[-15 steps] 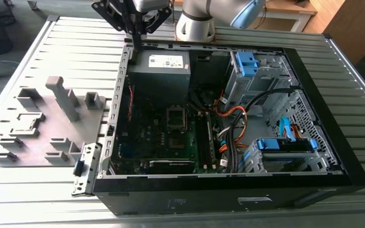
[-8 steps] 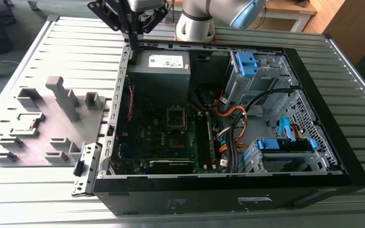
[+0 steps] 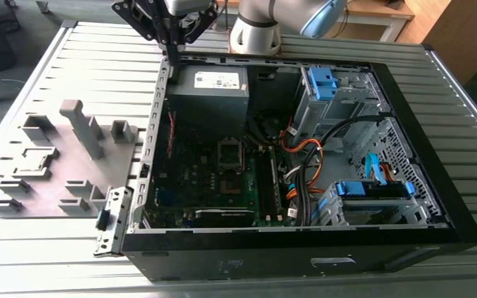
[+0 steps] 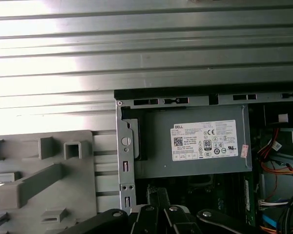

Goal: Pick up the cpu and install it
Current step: 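Reach for the cpu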

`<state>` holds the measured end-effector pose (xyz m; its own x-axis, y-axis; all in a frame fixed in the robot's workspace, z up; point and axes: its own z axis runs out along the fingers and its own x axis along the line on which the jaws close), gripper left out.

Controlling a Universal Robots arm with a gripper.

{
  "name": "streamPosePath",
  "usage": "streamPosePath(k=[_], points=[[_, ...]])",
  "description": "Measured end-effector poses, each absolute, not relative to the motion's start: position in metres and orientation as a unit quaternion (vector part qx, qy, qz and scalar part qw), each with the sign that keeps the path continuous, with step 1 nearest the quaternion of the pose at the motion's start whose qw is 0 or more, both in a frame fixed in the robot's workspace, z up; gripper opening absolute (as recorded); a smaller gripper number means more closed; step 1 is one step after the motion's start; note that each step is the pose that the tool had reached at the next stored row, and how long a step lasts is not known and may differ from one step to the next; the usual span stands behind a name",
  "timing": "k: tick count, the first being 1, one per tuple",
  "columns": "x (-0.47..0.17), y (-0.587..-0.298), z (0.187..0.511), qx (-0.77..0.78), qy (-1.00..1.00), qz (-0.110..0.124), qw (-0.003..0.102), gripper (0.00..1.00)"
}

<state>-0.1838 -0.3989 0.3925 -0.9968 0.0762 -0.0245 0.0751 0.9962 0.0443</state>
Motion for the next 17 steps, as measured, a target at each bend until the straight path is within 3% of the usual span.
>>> streamPosePath(k=[17], points=[[-0.203, -0.399, 0.392, 0.038, 0.999, 0.022, 0.013, 0.11]])
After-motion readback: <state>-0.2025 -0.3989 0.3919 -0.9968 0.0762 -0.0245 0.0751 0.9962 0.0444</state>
